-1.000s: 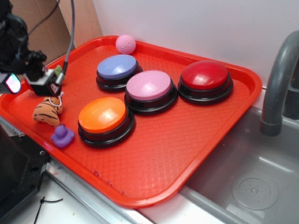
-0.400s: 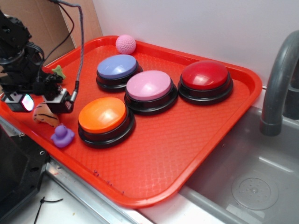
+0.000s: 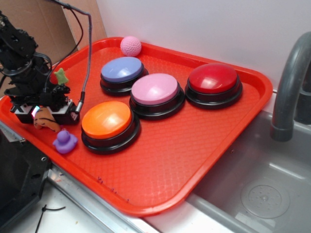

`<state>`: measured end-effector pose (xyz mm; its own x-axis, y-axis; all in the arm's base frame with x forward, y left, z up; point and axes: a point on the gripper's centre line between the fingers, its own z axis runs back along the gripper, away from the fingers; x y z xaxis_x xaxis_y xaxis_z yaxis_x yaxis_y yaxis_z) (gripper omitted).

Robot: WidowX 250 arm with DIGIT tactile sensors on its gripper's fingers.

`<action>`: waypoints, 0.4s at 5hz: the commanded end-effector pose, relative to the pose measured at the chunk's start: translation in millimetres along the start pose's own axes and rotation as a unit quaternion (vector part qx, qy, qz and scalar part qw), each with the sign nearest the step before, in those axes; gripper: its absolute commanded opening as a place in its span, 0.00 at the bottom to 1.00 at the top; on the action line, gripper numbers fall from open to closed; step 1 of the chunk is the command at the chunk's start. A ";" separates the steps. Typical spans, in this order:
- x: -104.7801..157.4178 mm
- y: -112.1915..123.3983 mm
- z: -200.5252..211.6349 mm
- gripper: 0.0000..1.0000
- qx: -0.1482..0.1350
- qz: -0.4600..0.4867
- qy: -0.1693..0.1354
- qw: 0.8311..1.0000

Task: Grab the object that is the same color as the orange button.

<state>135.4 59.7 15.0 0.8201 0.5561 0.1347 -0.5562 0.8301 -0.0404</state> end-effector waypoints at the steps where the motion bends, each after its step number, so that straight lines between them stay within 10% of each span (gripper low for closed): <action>1: 2.0 -4.6 9.2 0.00 0.048 -0.014 -0.015 0.999; 2: 8.7 -23.2 46.6 0.00 0.049 -0.062 0.010 0.997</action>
<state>145.8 39.3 56.8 0.8836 0.4598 0.0881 -0.4658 0.8823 0.0674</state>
